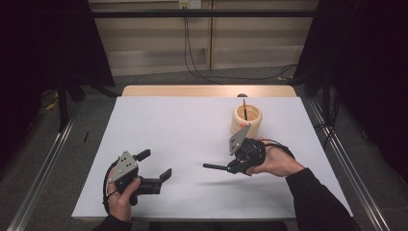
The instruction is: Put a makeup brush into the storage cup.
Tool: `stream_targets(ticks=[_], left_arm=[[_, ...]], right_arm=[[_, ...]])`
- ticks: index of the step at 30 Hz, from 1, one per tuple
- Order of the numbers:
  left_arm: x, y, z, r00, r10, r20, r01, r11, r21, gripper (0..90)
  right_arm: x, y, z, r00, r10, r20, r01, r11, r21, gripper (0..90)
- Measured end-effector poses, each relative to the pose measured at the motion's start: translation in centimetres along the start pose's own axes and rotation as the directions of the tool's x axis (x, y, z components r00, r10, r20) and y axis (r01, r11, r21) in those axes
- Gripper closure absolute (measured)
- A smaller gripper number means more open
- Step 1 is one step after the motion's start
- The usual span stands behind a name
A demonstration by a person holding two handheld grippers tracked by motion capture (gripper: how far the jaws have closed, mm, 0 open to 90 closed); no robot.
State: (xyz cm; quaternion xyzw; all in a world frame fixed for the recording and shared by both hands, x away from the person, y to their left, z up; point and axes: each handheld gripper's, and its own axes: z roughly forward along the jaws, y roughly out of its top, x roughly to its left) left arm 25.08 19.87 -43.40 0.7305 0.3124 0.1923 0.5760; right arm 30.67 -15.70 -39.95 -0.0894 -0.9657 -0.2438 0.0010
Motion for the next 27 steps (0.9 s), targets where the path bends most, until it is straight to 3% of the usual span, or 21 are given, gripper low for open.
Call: stream_targets(ticks=[4,6,7,10,17,27], left_arm=[[-0.1,0.2,0.0,0.9999,-0.006,0.013,0.006,0.9999,-0.009,1.0],[-0.1,0.4,-0.1,0.9999,0.013,0.007,-0.013,0.9999,0.007,1.0],[0.0,0.5,-0.1,0.9995,0.012,0.03,-0.012,0.9999,0.0,1.0],[-0.1,0.9,-0.1,0.9998,0.015,0.009,-0.015,0.9999,0.001,0.8],[-0.5,1.9,0.1,0.9985,0.017,0.052,-0.018,0.9997,0.018,1.0],[-0.6,2.7,1.1,0.9918,0.031,0.124,-0.041,0.9963,0.075,1.0]], right_arm=[[0.0,0.0,-0.1,1.0,-0.003,-0.005,0.003,1.0,-0.005,78.4],[0.1,0.0,-0.2,1.0,0.009,-0.003,-0.009,1.0,-0.003,78.4],[0.0,0.0,-0.2,1.0,0.004,-0.006,-0.004,1.0,-0.004,78.4],[0.1,0.0,-0.2,1.0,0.005,-0.008,-0.005,1.0,-0.006,78.4],[-0.1,0.0,0.0,0.9999,-0.016,-0.007,0.016,1.0,-0.019,78.3],[-0.2,-0.1,-0.1,0.9998,-0.018,-0.008,0.017,0.999,-0.028,78.3]])
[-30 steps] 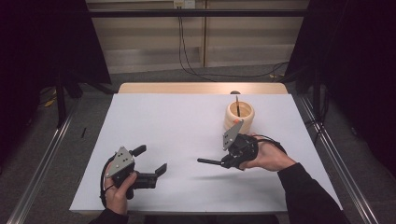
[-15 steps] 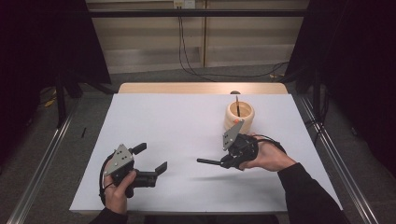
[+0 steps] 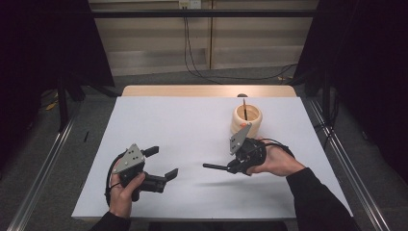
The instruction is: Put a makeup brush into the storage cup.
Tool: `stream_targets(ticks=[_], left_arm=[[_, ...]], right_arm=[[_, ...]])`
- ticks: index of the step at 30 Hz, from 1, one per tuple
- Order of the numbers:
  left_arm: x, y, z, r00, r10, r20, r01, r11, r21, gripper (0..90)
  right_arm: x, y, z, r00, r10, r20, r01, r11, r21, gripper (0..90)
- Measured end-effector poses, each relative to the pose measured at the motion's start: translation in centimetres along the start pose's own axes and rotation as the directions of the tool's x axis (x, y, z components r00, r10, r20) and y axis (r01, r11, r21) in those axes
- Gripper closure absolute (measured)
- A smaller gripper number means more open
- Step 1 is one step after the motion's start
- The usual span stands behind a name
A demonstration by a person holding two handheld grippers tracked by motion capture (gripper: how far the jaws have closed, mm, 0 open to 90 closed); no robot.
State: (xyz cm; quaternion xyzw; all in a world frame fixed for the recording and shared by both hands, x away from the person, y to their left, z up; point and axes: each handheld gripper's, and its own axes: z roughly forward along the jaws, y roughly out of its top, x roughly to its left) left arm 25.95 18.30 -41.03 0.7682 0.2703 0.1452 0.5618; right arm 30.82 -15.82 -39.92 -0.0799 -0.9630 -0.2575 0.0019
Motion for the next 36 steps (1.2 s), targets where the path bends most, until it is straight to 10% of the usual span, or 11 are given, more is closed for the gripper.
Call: stream_targets(ticks=[36], left_arm=[[-0.8,2.8,4.4,0.9774,0.084,0.194,-0.115,0.9813,0.154,1.4]], right_arm=[[0.6,0.5,1.0,0.9991,-0.026,-0.032,0.027,0.999,0.028,78.3]])
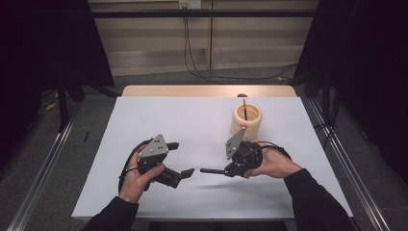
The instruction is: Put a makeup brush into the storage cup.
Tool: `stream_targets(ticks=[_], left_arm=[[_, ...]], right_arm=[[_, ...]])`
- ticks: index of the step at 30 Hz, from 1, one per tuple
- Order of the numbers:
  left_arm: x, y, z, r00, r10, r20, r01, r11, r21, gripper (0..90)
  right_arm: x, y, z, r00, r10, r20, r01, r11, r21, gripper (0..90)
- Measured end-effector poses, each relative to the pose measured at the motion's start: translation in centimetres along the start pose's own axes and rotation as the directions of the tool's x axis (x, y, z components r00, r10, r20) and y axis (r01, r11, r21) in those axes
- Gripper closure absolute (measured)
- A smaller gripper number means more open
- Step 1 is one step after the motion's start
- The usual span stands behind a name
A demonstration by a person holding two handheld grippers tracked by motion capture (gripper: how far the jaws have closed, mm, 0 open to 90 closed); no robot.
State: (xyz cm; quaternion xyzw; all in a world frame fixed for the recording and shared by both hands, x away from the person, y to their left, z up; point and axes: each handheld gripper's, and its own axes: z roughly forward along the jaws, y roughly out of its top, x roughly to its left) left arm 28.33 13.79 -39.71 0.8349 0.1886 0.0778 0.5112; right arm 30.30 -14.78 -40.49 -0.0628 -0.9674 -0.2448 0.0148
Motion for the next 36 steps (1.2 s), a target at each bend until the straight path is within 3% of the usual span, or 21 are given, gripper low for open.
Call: stream_targets(ticks=[2,8,9,14,17,23,28,30,32,33,35,36], left_arm=[[-0.2,0.2,0.3,1.0,0.002,0.008,-0.002,1.0,0.004,1.7],[-0.5,1.3,0.8,0.999,0.032,-0.032,-0.032,0.9995,0.0,2.3],[-0.5,1.4,0.9,0.9986,0.038,-0.038,-0.038,0.9991,0.02,2.4],[-0.9,1.8,1.9,0.9982,0.061,0.005,-0.061,0.9959,0.067,3.1],[-1.4,1.9,2.4,0.994,0.1,0.044,-0.103,0.9912,0.083,4.8],[-1.8,2.4,3.2,0.9911,0.111,0.073,-0.119,0.9852,0.123,4.9],[-2.0,2.6,4.0,0.9873,0.121,0.103,-0.137,0.9771,0.163,5.2],[-2.1,2.6,4.3,0.9848,0.127,0.118,-0.149,0.9692,0.196,6.3],[-2.1,2.5,4.6,0.9833,0.129,0.129,-0.152,0.9691,0.194,7.4],[-2.0,2.5,4.8,0.9809,0.136,0.139,-0.163,0.9637,0.211,7.6],[-2.0,2.4,5.0,0.9802,0.131,0.149,-0.161,0.963,0.216,10.6],[-2.0,2.4,5.1,0.98,0.135,0.147,-0.165,0.9609,0.222,10.5]], right_arm=[[0.0,0.1,0.0,1.0,-0.002,0.001,0.002,1.0,-0.002,78.4],[0.0,0.2,0.2,0.9998,-0.017,0.013,0.017,1.0,0.001,78.3],[0.0,0.2,0.1,0.9998,-0.012,0.017,0.012,1.0,0.001,78.3],[0.0,0.1,0.1,0.9999,-0.005,0.014,0.005,1.0,0.002,78.3],[0.1,0.2,0.1,0.9998,-0.006,0.018,0.006,1.0,0.001,78.3],[0.1,0.3,0.2,0.9998,-0.012,0.016,0.012,1.0,0.005,78.3],[0.3,0.5,0.2,0.9997,-0.019,0.014,0.019,1.0,0.008,78.3],[0.3,0.5,0.2,0.9995,-0.024,0.019,0.024,1.0,0.0,78.3],[0.3,0.5,0.2,0.9994,-0.029,0.02,0.029,1.0,0.0,78.3],[0.4,0.5,0.1,0.9998,-0.015,0.015,0.015,1.0,0.007,78.3],[0.3,0.5,0.1,0.9993,-0.033,0.017,0.033,0.999,0.003,78.3],[0.4,0.5,0.1,0.9996,-0.021,0.02,0.021,1.0,0.008,78.3]])
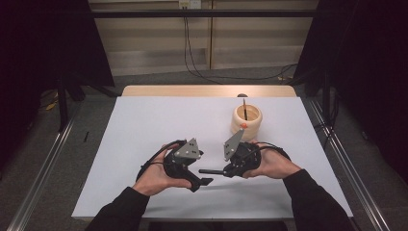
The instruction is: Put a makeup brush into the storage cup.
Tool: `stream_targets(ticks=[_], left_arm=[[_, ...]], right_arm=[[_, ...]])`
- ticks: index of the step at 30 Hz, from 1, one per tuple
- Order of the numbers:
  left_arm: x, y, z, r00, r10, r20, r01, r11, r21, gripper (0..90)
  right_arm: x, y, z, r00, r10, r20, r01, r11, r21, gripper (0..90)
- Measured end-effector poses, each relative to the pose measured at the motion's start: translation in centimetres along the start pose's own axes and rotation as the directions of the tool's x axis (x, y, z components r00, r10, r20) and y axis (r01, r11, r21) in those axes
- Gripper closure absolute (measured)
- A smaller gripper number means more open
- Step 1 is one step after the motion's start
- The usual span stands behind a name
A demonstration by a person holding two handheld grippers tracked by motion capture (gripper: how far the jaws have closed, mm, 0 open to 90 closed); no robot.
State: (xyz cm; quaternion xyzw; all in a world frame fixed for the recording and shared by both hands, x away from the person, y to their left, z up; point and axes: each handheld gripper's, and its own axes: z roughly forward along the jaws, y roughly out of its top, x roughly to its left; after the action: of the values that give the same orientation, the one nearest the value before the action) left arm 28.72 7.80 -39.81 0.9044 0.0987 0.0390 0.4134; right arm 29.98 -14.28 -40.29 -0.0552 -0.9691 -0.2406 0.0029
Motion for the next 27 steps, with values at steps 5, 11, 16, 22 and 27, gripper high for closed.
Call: stream_targets(ticks=[5,11,16,22,27], left_arm=[[0.3,0.0,0.5,0.9998,0.01,0.019,-0.01,0.9993,0.035,12.3],[0.5,0.1,0.7,0.9994,0.006,0.033,-0.008,0.9986,0.053,15.2],[0.7,0.2,0.9,0.9985,0.019,0.05,-0.023,0.9963,0.083,16.6],[0.3,0.5,1.2,0.9989,0.011,0.045,-0.017,0.9917,0.127,17.6],[0.2,1.1,1.3,0.9968,0.014,0.079,-0.026,0.9887,0.148,25.6]], right_arm=[[0.1,0.1,0.0,0.9999,-0.002,-0.012,0.002,1.0,0.017,78.4],[0.1,0.5,-0.3,0.9997,-0.022,-0.01,0.022,0.999,0.029,78.4],[0.0,0.7,-0.2,0.9991,-0.039,-0.016,0.04,0.999,0.027,78.4],[0.0,0.7,-0.3,0.9989,-0.045,-0.01,0.045,0.999,0.017,78.4],[0.0,0.7,-0.3,0.9988,-0.049,0.002,0.049,0.999,0.021,78.4]])
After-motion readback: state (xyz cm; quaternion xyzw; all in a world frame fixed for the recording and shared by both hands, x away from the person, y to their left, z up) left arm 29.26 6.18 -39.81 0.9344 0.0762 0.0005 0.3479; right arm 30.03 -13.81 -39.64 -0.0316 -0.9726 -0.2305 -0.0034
